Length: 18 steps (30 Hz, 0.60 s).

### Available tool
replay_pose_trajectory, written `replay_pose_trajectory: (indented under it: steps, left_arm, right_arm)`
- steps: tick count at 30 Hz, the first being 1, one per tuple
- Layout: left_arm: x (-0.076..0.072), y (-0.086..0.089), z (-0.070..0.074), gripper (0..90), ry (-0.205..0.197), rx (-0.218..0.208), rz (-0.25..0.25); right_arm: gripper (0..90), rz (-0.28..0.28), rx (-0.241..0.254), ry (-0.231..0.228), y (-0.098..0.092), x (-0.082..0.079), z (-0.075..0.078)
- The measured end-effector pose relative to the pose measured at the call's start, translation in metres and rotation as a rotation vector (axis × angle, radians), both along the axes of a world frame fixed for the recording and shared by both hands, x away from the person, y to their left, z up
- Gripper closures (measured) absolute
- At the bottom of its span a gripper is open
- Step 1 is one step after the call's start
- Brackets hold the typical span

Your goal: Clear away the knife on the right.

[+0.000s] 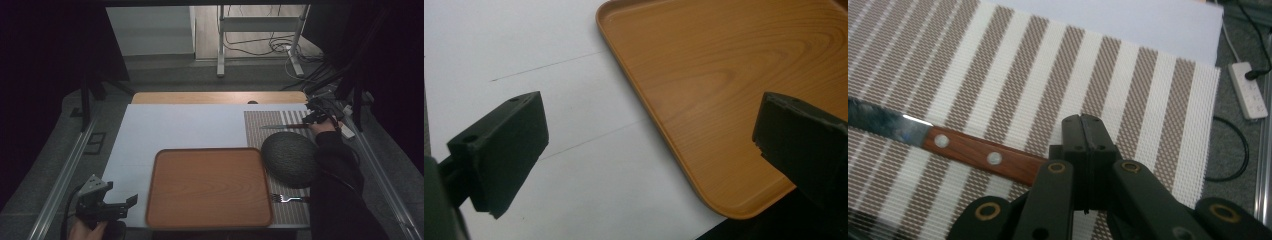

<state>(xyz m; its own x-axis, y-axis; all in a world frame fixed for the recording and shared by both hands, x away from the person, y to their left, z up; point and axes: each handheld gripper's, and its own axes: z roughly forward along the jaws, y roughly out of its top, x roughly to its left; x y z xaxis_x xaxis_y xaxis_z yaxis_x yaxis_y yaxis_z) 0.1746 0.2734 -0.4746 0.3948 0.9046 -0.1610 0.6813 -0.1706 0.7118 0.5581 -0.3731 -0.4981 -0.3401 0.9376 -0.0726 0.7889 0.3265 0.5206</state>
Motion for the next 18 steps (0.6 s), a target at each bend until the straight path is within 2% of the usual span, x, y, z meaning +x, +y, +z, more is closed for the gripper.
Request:
replay_pose_trajectory:
  steps: [3, 8, 18]
  left_arm:
    - [0.000, 0.000, 0.000, 2.3, -0.001, 0.001, -0.001]
    - [0.000, 0.000, 0.000, 2.3, -0.002, 0.001, 0.000]
    - [0.000, -0.001, 0.000, 2.4, -0.003, 0.004, -0.002]
  right_arm:
    - [89.3, -0.010, 0.016, 0.012, -0.005, -0.002, -0.003]
    - [89.2, 0.016, 0.023, 0.042, -0.007, -0.012, -0.001]
    - [89.3, 0.051, 0.037, 0.059, -0.008, -0.031, -0.001]
